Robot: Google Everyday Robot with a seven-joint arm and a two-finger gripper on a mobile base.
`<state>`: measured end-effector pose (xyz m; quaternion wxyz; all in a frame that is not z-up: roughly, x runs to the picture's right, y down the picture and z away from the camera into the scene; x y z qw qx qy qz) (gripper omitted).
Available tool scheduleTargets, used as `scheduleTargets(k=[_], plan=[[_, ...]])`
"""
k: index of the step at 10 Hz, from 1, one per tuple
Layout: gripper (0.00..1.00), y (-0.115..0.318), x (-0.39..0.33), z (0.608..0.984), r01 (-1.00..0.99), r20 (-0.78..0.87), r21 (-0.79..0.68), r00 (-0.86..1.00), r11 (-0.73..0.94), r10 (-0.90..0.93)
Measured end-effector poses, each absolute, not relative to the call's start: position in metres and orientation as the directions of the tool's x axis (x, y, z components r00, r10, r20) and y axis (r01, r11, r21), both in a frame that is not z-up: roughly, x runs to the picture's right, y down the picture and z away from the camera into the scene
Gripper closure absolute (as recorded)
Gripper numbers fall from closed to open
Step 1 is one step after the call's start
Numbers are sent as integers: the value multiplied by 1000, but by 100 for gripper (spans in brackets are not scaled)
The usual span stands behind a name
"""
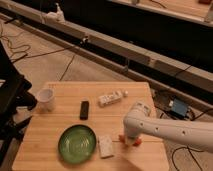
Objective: Place the pepper in the ceramic bowl
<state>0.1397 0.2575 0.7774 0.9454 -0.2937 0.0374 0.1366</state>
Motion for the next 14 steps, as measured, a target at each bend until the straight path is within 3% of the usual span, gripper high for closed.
scheduleTargets(k=[5,10,12,14], plan=[[100,207,90,722,-184,23,-508,974,842,227],[100,261,-54,619,209,453,-649,878,731,151],[100,281,-85,606,319,529,-661,840,680,120],[100,286,-108,622,370,549,-662,831,651,86]])
